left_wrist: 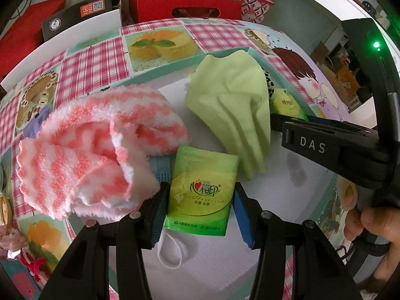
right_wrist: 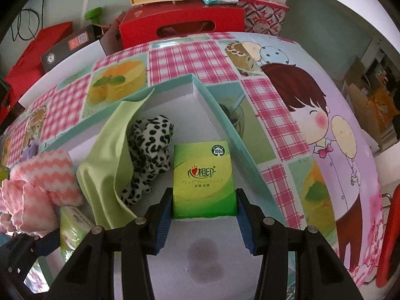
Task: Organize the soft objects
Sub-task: 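Lower the tissue pack into the tray and open the left tool while the right tool releases its pack, then move both tools back over the remaining items on the tablecloth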
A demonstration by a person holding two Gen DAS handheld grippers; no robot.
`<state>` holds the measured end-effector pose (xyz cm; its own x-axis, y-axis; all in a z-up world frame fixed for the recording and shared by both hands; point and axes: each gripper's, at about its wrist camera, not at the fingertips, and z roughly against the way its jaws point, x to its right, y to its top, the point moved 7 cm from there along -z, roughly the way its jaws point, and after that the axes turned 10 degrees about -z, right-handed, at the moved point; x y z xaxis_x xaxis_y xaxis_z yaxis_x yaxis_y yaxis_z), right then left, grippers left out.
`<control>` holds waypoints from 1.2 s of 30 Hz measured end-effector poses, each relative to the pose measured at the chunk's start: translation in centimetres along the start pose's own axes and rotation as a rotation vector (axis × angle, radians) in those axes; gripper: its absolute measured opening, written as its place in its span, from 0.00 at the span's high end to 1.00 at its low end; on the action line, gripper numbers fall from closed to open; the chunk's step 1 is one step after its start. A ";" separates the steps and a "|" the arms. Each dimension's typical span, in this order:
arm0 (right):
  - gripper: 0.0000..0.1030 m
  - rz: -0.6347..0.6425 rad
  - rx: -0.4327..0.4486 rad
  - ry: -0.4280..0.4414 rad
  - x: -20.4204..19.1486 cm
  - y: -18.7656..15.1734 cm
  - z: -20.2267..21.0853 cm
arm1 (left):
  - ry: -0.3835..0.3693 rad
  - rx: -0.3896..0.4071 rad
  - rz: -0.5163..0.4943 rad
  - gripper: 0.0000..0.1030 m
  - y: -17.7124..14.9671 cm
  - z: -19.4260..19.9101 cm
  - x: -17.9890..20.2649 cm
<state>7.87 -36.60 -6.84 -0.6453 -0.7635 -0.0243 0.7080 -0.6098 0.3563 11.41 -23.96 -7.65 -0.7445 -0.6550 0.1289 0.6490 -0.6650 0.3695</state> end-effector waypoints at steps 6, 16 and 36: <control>0.44 0.021 0.013 -0.020 -0.3 0.4 0.7 | -0.009 0.009 0.000 0.47 0.0 0.8 0.0; 0.42 0.060 0.064 -0.058 -1.0 1.0 3.4 | -0.017 0.074 -0.036 0.45 0.6 3.4 0.9; 0.35 0.058 0.172 -0.051 -2.1 2.4 7.2 | 0.063 0.248 0.108 0.35 1.4 9.6 -4.4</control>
<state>8.84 -34.91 0.80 -0.6219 -0.7817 0.0465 0.6875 -0.5166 0.5104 14.10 -18.52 1.17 -0.6571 -0.7433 0.1254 0.6601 -0.4870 0.5720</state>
